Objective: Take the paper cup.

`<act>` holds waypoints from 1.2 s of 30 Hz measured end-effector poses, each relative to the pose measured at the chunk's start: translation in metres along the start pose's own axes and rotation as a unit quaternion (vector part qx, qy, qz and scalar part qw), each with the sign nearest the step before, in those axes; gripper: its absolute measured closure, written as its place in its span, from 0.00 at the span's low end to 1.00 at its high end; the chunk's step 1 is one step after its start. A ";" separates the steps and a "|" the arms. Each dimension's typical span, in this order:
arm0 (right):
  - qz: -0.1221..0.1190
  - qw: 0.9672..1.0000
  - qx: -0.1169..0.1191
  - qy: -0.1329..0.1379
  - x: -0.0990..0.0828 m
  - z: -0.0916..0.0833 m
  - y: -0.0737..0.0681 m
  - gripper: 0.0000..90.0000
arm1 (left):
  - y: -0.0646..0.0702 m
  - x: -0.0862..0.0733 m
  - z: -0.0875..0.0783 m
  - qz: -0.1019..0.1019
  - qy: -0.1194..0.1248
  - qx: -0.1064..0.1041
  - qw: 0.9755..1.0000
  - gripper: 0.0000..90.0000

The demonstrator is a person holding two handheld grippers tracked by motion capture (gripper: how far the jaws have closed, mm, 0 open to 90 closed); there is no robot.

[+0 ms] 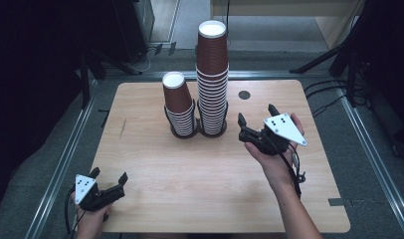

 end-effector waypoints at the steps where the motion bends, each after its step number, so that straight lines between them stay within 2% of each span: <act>1: 0.000 1.000 0.003 -0.001 0.001 0.002 -0.002 0.13 | 0.000 0.000 0.000 0.000 0.001 0.000 1.000 0.00; 9: 0.001 1.000 0.012 0.014 0.015 0.018 -0.011 0.15 | 0.000 0.000 0.000 0.000 0.001 -0.001 1.000 0.00; 15: 0.011 1.000 0.025 0.013 0.027 0.032 -0.014 0.16 | 0.000 0.000 0.000 0.000 0.001 -0.001 1.000 0.00; 24: 0.014 0.999 0.034 0.017 0.041 0.048 -0.019 0.21 | 0.000 0.000 0.000 0.000 0.002 -0.001 1.000 0.00; 31: 0.022 0.998 0.055 -0.004 0.055 0.065 -0.029 0.15 | 0.000 0.000 0.000 0.001 0.001 -0.002 1.000 0.00; 36: 0.014 0.999 0.051 0.003 0.071 0.078 -0.036 0.15 | 0.000 0.000 0.000 0.001 0.001 -0.003 1.000 0.00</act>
Point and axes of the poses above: each handheld gripper's, and its own axes: z roughly forward along the jaws, x roughly out of its top, y roughly to its right, the point moved 4 cm from there along z, roughly forward along the jaws, and after that the axes turned 6 degrees about x, right-handed, at the moved point
